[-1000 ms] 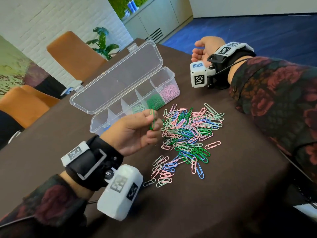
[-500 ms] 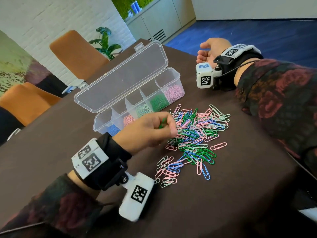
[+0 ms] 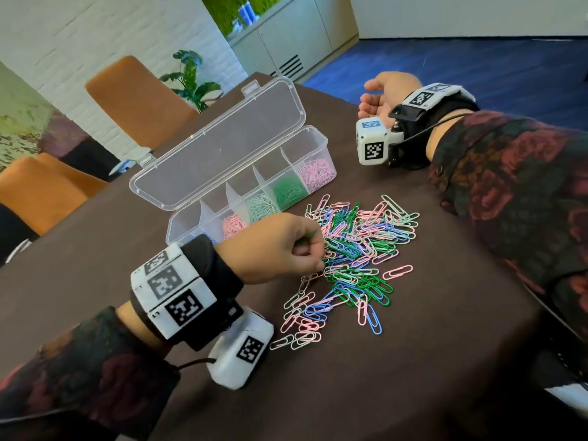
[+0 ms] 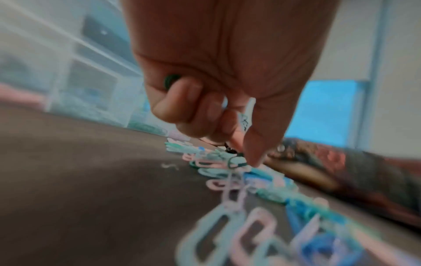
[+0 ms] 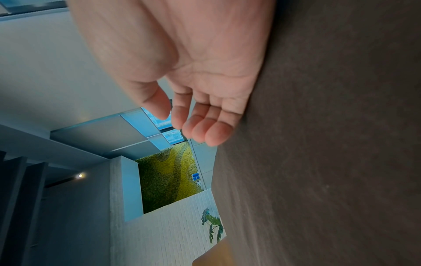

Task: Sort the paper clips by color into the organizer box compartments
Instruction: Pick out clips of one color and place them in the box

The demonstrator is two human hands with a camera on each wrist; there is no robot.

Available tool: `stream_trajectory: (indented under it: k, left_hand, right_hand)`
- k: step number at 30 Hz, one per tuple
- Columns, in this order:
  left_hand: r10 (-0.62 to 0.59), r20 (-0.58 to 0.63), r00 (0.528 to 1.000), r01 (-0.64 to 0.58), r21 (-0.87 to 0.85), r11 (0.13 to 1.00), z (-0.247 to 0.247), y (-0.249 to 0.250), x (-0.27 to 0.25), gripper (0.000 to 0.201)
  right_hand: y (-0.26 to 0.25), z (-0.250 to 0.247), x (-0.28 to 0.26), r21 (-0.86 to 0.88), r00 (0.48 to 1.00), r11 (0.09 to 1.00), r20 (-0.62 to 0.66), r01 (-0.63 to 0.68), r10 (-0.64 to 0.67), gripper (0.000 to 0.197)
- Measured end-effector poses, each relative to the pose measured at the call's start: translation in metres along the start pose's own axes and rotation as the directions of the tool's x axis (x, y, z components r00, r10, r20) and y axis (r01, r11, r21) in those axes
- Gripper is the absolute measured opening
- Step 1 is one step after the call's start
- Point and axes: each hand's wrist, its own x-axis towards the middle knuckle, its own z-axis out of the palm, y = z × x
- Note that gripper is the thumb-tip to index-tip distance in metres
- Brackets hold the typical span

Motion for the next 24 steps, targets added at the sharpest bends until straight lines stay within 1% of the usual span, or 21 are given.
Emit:
stream_trajectory:
  k: [1,2,3,4,5,6,7,8,9,10,12,13,14,15,16,18,19,21,22,23,24]
  left_hand:
    - [-0.016,-0.004,1.0,0.016,-0.158,0.987,0.0,-0.001,-0.001,0.022]
    - [-0.037,-0.009,0.999,0.031,-0.361,0.932,0.0,-0.001,-0.002,0.02]
    - [-0.064,-0.017,0.998,0.044,-0.566,0.823,0.001,-0.001,-0.002,0.019]
    - [-0.088,-0.012,0.996,0.05,-0.743,0.668,0.001,-0.002,-0.002,0.018]
    - [-0.099,0.0,0.995,0.051,-0.861,0.505,0.0,-0.004,-0.001,0.018]
    - [-0.097,0.008,0.995,0.043,-0.928,0.371,0.001,-0.007,0.001,0.022]
    - [-0.079,0.007,0.997,0.028,-0.964,0.263,0.002,-0.009,0.002,0.028]
    - [-0.062,0.001,0.998,0.012,-0.985,0.174,0.004,-0.012,0.004,0.032]
    - [-0.051,-0.003,0.999,0.002,-0.995,0.097,0.006,-0.015,0.006,0.031]
    - [-0.049,-0.002,0.999,0.0,-0.999,0.036,0.008,-0.017,0.008,0.029]
    - [-0.06,0.009,0.998,0.007,-0.999,-0.032,0.01,-0.017,0.011,0.029]
    - [-0.079,0.011,0.997,0.009,-0.999,-0.031,0.011,-0.017,0.012,0.032]
    - [-0.103,0.008,0.995,0.008,-1.0,0.0,0.011,-0.015,0.013,0.033]
    - [-0.126,-0.003,0.992,0.006,-0.998,0.065,0.01,-0.013,0.015,0.029]
    - [-0.142,-0.02,0.99,0.003,-0.987,0.159,0.009,-0.01,0.015,0.02]
    - [-0.13,-0.055,0.99,0.003,-0.913,0.408,0.007,-0.003,0.017,0.011]
    - [-0.098,-0.058,0.993,0.003,-0.843,0.537,0.005,0.001,0.018,0.009]
    - [-0.01,-0.021,1.0,-0.006,-0.636,0.771,0.0,0.006,0.02,0.009]
    - [0.027,0.015,1.0,-0.015,-0.506,0.862,-0.003,0.008,0.02,0.012]
    - [0.046,0.049,0.998,-0.024,-0.374,0.927,-0.004,0.011,0.022,0.015]
    - [0.055,0.071,0.996,-0.035,-0.254,0.966,-0.006,0.014,0.023,0.017]
  right_hand:
    - [0.0,0.0,0.0,0.0,1.0,1.0,0.002,-0.004,0.004,0.01]
    - [0.0,0.0,0.0,0.001,1.0,1.0,0.005,-0.005,0.005,0.01]
    - [0.0,0.0,0.0,0.007,1.0,1.0,0.009,-0.003,0.003,0.011]
    - [0.0,0.0,0.0,0.011,1.0,1.0,0.011,0.001,-0.001,0.011]
    - [0.0,0.0,0.0,0.012,1.0,1.0,0.01,0.003,-0.004,0.011]
    - [0.0,0.0,0.0,0.011,1.0,1.0,0.007,0.004,-0.005,0.01]
    - [0.0,0.0,0.0,0.007,1.0,1.0,0.003,0.004,-0.004,0.01]
    - [0.0,0.001,0.0,0.003,1.0,1.0,0.002,0.004,-0.004,0.01]
    - [0.0,0.001,0.0,0.001,1.0,1.0,0.001,0.002,-0.002,0.01]
    - [0.0,0.001,0.0,0.0,1.0,1.0,0.002,0.001,-0.001,0.01]
    - [0.0,0.0,0.0,0.005,1.0,1.0,0.005,0.003,-0.003,0.01]
    - [0.001,0.0,0.0,0.007,1.0,1.0,0.005,0.005,-0.005,0.01]
    - [0.001,0.0,0.0,0.009,1.0,1.0,0.006,0.006,-0.006,0.01]
    - [0.001,-0.001,-0.001,0.009,1.0,1.0,0.006,0.008,-0.008,0.01]
    - [0.0,-0.001,-0.001,0.01,1.0,1.0,0.008,0.008,-0.008,0.01]
    - [0.0,-0.001,-0.002,0.01,1.0,1.0,0.007,0.008,-0.008,0.009]
    - [0.0,-0.001,-0.002,0.008,1.0,1.0,0.005,0.008,-0.008,0.009]
    - [0.001,-0.001,-0.002,0.007,1.0,1.0,0.004,0.01,-0.01,0.009]
    - [0.001,-0.001,-0.002,0.006,1.0,1.0,0.004,0.011,-0.011,0.009]
    - [0.001,-0.001,-0.002,0.005,1.0,1.0,0.004,0.01,-0.01,0.009]
    - [0.002,-0.001,-0.002,0.004,1.0,1.0,0.005,0.011,-0.011,0.009]
